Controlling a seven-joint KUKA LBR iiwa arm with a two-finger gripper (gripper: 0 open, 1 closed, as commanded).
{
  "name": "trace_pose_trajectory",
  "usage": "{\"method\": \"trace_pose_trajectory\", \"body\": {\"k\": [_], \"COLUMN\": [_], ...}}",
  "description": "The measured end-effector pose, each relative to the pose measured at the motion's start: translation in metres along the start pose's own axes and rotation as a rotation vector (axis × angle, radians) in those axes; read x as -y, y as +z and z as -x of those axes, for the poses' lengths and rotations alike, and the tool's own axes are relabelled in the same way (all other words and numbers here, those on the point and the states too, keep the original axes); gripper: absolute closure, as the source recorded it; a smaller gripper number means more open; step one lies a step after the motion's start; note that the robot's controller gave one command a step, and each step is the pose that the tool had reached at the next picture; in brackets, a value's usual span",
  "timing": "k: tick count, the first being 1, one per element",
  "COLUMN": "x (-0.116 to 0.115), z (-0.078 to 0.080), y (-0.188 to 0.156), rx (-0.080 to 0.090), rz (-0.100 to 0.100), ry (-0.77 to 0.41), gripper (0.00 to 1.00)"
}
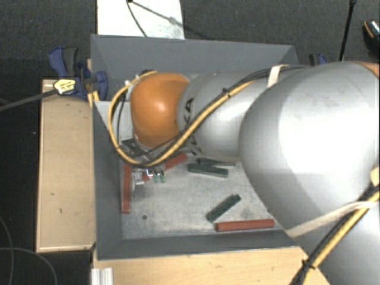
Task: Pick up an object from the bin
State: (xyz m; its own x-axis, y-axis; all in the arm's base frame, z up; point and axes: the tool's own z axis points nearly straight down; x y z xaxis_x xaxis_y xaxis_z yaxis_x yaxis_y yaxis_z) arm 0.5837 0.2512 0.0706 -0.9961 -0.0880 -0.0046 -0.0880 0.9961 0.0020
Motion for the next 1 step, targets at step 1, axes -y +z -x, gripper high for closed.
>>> {"method": "trace_pose_trajectory", "body": {"k": [1], "x": [0.044], "z": [0.004], "y": [-0.0003], "rx": [-0.004], "rz": [-0.003], "ry": [-0.141], "gripper": [0.0]}}
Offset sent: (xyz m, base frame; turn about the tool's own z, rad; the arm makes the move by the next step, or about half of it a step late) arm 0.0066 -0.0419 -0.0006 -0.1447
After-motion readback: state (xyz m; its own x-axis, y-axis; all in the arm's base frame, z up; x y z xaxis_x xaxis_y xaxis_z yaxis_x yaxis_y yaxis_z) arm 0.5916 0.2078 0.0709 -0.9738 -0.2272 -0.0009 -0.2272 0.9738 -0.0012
